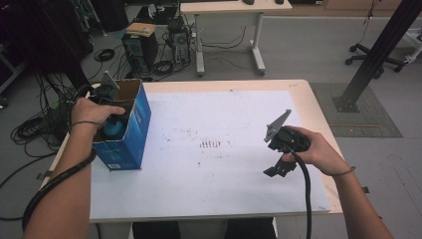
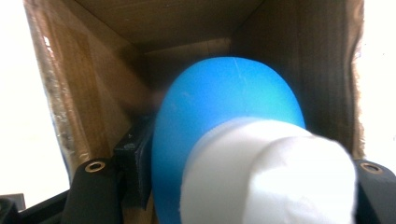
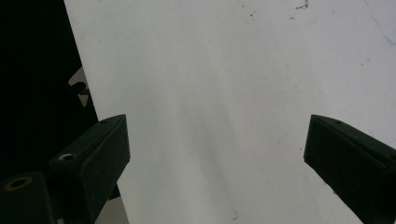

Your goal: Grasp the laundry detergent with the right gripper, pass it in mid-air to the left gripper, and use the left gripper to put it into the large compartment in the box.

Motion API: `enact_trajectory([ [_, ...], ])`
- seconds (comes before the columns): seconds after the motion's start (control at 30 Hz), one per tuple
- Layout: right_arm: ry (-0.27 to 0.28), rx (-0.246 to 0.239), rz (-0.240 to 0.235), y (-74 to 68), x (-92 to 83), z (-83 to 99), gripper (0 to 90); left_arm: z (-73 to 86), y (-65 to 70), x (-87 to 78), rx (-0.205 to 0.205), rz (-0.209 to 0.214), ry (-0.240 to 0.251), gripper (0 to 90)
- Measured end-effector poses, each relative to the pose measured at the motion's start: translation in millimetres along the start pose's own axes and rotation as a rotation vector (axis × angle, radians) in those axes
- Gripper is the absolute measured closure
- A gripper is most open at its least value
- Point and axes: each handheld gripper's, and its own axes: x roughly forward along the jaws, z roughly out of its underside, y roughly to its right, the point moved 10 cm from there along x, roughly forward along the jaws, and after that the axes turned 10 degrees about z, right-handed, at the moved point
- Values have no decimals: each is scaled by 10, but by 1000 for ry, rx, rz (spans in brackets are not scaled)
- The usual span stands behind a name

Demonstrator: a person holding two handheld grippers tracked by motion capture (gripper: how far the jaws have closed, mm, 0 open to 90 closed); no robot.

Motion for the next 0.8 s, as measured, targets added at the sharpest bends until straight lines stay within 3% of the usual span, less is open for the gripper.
enact_trajectory([
  [0.33, -3, -1, 2, -5, -6, -3, 71, 6, 3, -31, -3, 4, 2, 332],
  [0.8, 0, -8, 5, -17, -25, -36, 71, -38, 93, -221, 5, 24, 27, 312],
])
